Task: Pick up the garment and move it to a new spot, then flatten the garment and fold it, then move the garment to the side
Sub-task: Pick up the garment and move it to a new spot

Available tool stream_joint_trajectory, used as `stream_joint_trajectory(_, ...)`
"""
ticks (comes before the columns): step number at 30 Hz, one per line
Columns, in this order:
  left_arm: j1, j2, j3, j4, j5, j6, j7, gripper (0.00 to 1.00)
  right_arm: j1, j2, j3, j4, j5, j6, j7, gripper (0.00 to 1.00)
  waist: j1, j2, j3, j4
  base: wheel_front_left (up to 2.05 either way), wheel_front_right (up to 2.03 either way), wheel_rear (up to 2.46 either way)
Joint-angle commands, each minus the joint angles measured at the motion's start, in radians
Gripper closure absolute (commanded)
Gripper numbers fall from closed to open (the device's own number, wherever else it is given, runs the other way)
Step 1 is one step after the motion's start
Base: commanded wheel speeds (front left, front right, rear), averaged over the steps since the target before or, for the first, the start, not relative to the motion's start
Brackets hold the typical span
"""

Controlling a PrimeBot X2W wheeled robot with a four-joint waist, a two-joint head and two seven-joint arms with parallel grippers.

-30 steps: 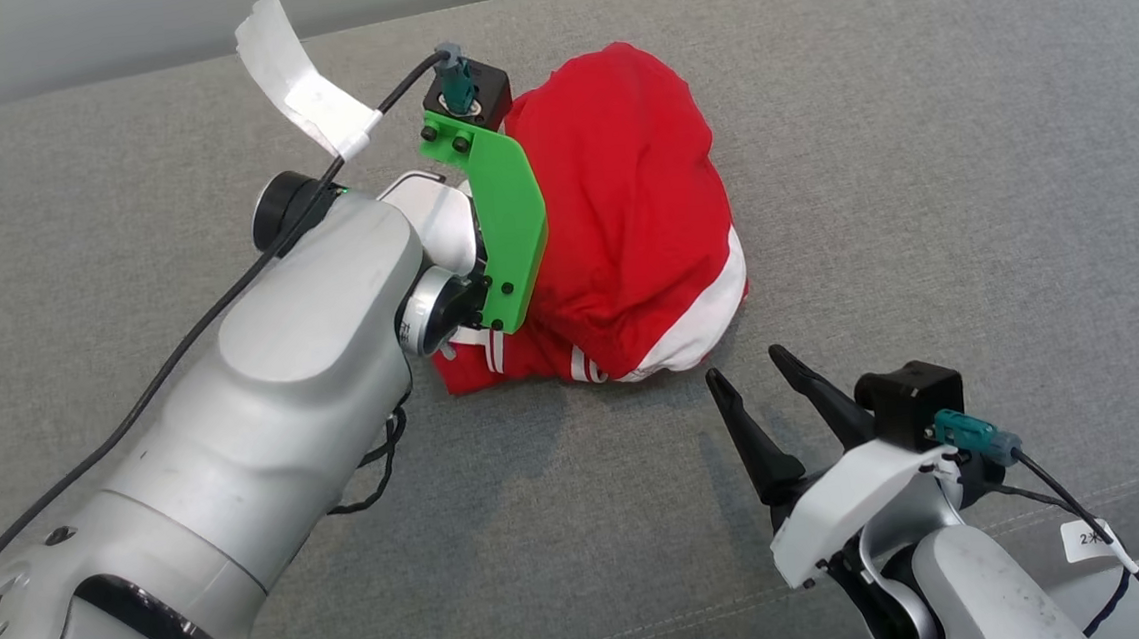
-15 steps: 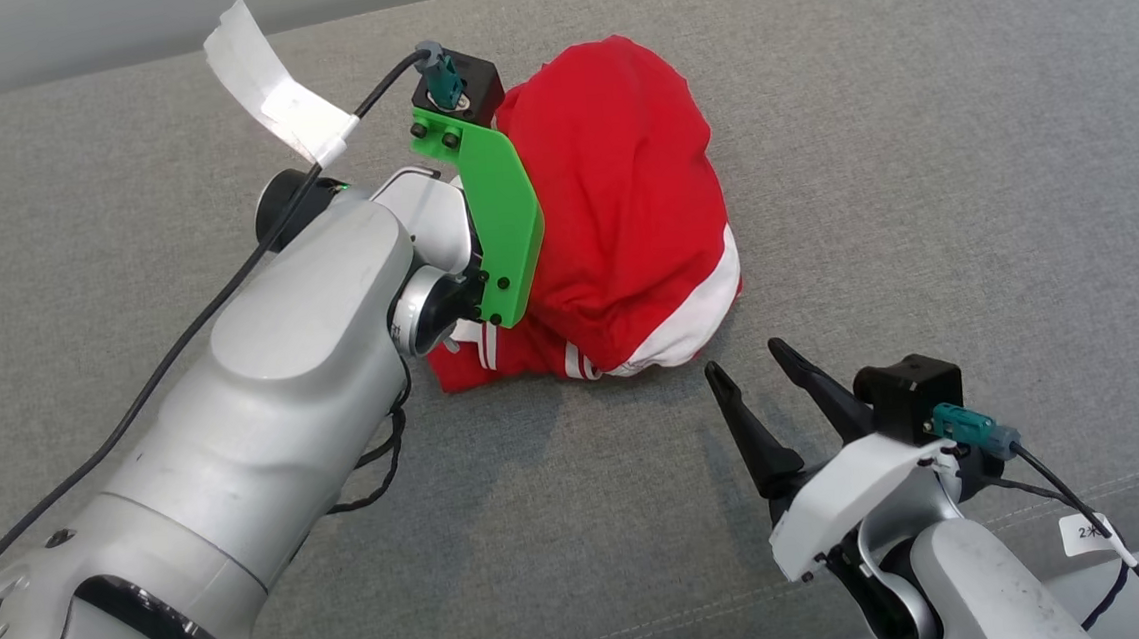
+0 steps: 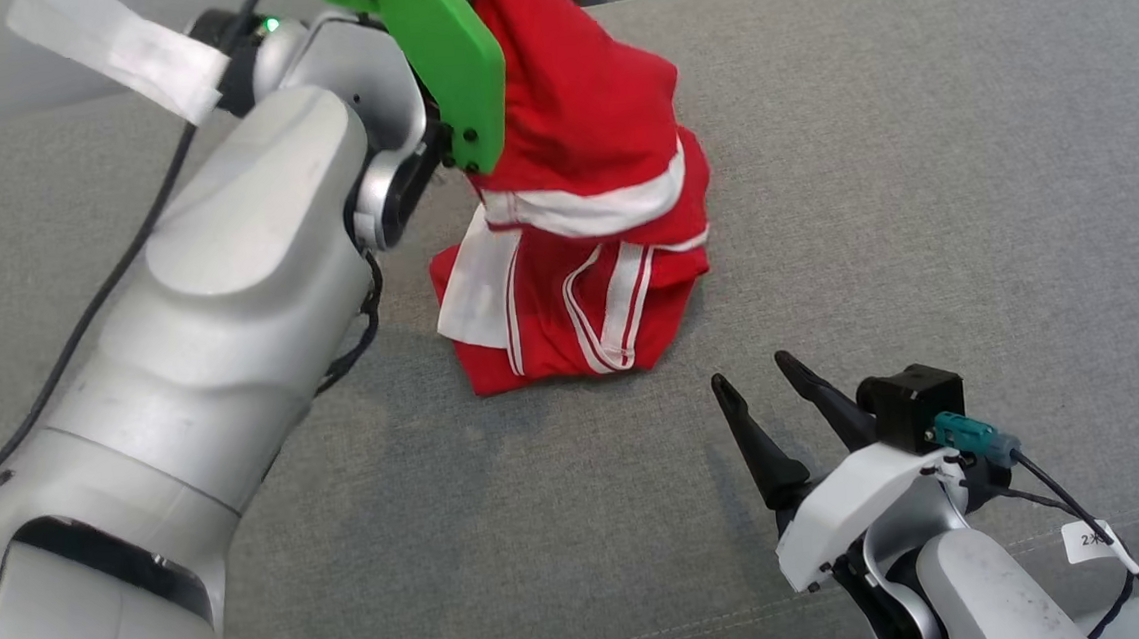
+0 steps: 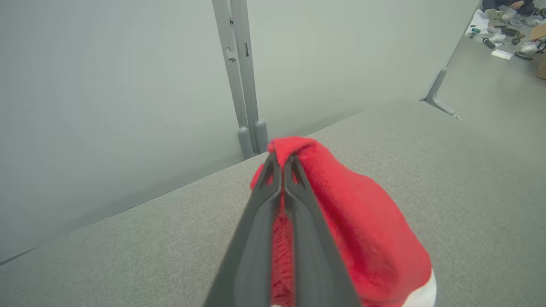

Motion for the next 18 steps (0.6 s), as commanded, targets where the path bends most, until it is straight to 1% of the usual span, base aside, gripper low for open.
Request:
stream_joint_trajectory(1,-0.022,0.004,0.009,0.000,0.014,0.009,-0.019,1.00,0.012,-0.004,-0.002,-0.003,-0.005,0.000,0.003,0.00,0.0000,0.0000,-0.008,0.010,0.00,0.00,0.00)
stream_joint_trajectory(2,-0.034,0.008,0.020,0.001,0.019,0.013,-0.056,1.00,0.016,-0.004,-0.004,-0.004,-0.005,0.000,0.006,0.00,0.0000,0.0000,-0.011,0.014,0.00,0.00,0.00)
stream_joint_trajectory(3,-0.061,0.019,0.036,-0.003,0.036,0.013,-0.133,1.00,0.018,-0.004,-0.005,-0.009,-0.009,0.000,0.010,0.00,0.0000,0.0000,-0.014,0.022,0.00,0.00,0.00)
stream_joint_trajectory(4,-0.061,0.019,0.036,-0.003,0.036,0.013,-0.133,1.00,0.018,-0.004,-0.005,-0.009,-0.009,0.000,0.010,0.00,0.0000,0.0000,-0.014,0.022,0.00,0.00,0.00)
stream_joint_trajectory(7,-0.090,0.046,0.035,0.003,0.069,-0.006,-0.211,1.00,0.020,-0.004,-0.009,-0.017,-0.010,0.000,0.015,0.00,0.0000,0.0000,-0.015,0.036,0.00,0.00,0.00)
stream_joint_trajectory(9,-0.112,0.067,0.037,0.011,0.091,0.001,-0.256,1.00,0.028,-0.004,-0.015,-0.020,-0.015,0.000,0.018,0.00,0.0000,0.0000,-0.016,0.050,0.00,0.00,0.00)
stream_joint_trajectory(15,-0.150,0.144,0.053,0.049,0.129,0.026,-0.330,1.00,0.036,-0.004,-0.027,-0.038,-0.028,0.000,0.034,0.00,0.0000,0.0000,-0.005,0.093,0.00,0.00,0.00)
stream_joint_trajectory(18,-0.150,0.183,0.049,0.067,0.144,0.035,-0.341,1.00,0.039,-0.004,-0.044,-0.054,-0.040,0.000,0.043,0.00,0.0000,0.0000,0.006,0.119,0.00,0.00,0.00)
